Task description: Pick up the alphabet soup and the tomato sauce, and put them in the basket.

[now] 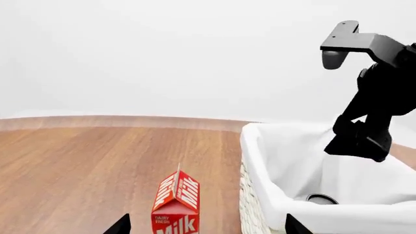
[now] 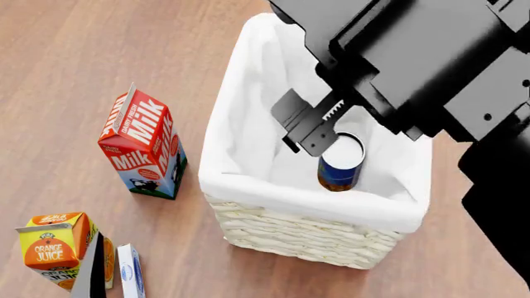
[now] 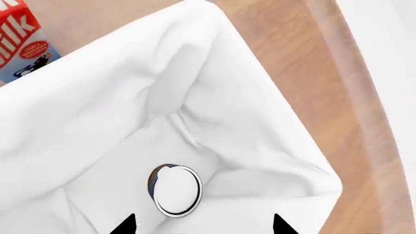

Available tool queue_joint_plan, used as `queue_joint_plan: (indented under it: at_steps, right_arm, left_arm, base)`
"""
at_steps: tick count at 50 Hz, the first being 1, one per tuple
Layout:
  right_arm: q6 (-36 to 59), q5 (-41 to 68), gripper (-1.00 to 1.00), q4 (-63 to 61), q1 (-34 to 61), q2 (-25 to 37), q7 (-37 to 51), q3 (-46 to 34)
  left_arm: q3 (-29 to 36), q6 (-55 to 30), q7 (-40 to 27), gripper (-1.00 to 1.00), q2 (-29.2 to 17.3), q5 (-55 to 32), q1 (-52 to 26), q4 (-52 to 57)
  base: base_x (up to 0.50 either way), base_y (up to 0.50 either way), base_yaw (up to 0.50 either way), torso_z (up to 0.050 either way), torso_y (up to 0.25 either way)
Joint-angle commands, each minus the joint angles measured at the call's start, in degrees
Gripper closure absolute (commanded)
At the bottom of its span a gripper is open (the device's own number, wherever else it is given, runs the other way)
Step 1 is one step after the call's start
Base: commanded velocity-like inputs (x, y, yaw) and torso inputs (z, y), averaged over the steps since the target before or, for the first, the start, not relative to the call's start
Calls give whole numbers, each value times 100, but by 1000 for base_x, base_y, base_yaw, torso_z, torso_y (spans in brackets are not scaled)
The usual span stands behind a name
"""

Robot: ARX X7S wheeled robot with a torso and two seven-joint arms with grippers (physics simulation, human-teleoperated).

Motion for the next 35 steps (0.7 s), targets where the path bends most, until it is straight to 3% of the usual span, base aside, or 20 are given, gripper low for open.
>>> queue_joint_plan:
  at_steps: [1,5,12,21,30,35]
  right_arm:
    - [768,923,-100,-1874,-643,898,1788,1582]
    - [963,1458,-100,-2562,-1104,1088,2633,2341]
    - [1006,3575,-100,-3798,-2129,1574,4829,3506]
    - [-169,3487,-100,-5891,-3512,2443,5292,4233]
    - [-1919,1198,-100,-7504,-5989,3317,4966,4298]
    - [-3530,-965,-100,-7796,-7505,3844,4818,3796]
  left_arm:
    - [-11,-53,-50,-100,-33,-29,-31,107]
    - [-2,-15,-23,-100,-20,-6,-15,51]
    - [-7,6,-22,-100,-35,8,-10,46]
    - [25,-79,-73,-100,-20,28,-21,130]
    - [33,-99,-87,-100,-25,52,-24,135]
    - [22,-155,-126,-100,-35,37,-63,220]
  base:
    - [0,0,0,0,0]
    - [0,0,0,0,0]
    - [0,0,0,0,0]
    - [0,0,0,0,0]
    - [0,0,0,0,0]
    - [0,0,0,0,0]
